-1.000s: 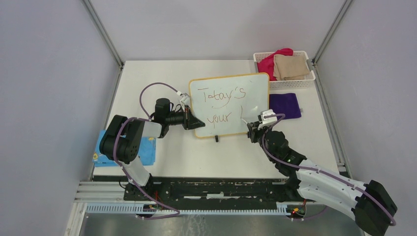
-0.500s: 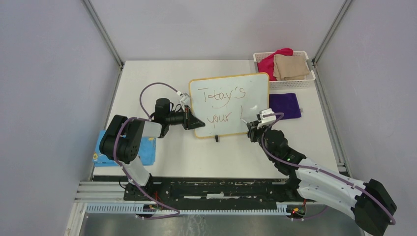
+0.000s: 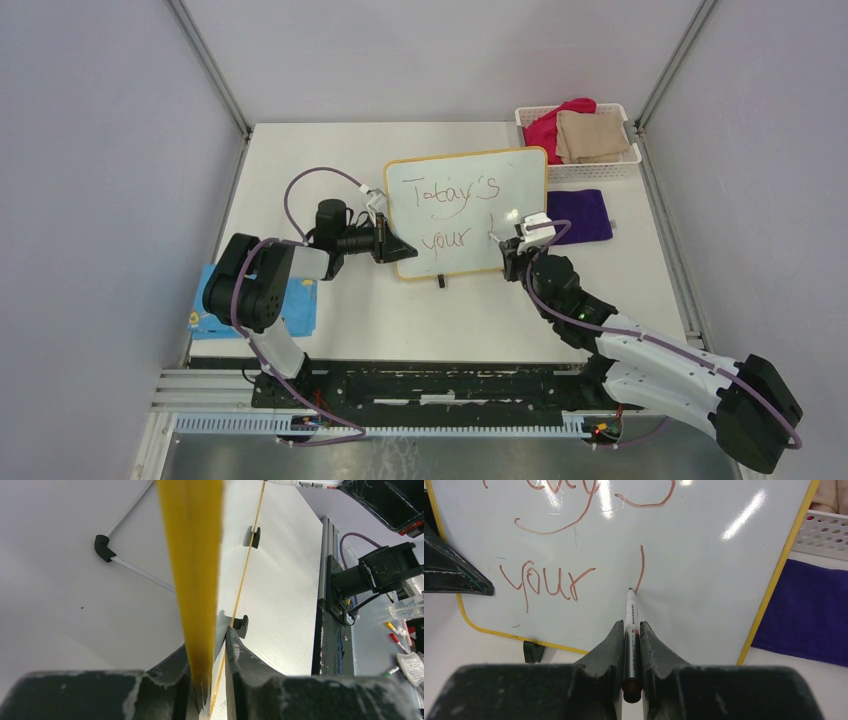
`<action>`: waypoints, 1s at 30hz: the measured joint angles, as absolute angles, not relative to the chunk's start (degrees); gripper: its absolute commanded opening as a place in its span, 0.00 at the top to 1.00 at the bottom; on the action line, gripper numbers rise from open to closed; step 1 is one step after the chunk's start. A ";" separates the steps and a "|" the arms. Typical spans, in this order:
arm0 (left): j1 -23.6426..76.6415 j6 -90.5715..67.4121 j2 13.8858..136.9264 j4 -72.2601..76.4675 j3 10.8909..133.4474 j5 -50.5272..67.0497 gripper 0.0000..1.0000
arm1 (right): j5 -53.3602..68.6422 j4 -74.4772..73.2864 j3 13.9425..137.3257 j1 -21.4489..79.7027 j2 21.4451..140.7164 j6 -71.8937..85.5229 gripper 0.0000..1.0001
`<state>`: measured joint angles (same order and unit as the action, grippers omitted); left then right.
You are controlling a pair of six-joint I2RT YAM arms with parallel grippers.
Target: Write a sentence on the whiteboard
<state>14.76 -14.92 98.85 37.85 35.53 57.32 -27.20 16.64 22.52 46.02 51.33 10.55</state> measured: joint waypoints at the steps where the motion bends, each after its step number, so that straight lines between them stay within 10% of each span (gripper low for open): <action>1: 14.76 -14.92 98.85 37.82 35.53 57.32 0.98 | -27.14 16.67 22.55 46.02 51.42 10.41 1.00; 30: 14.85 -14.90 98.85 37.85 35.59 57.32 0.98 | -26.13 15.64 18.83 46.06 47.94 11.18 1.00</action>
<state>14.85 -14.90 98.85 37.85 35.59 57.32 -26.13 15.64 18.83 46.06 47.94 11.18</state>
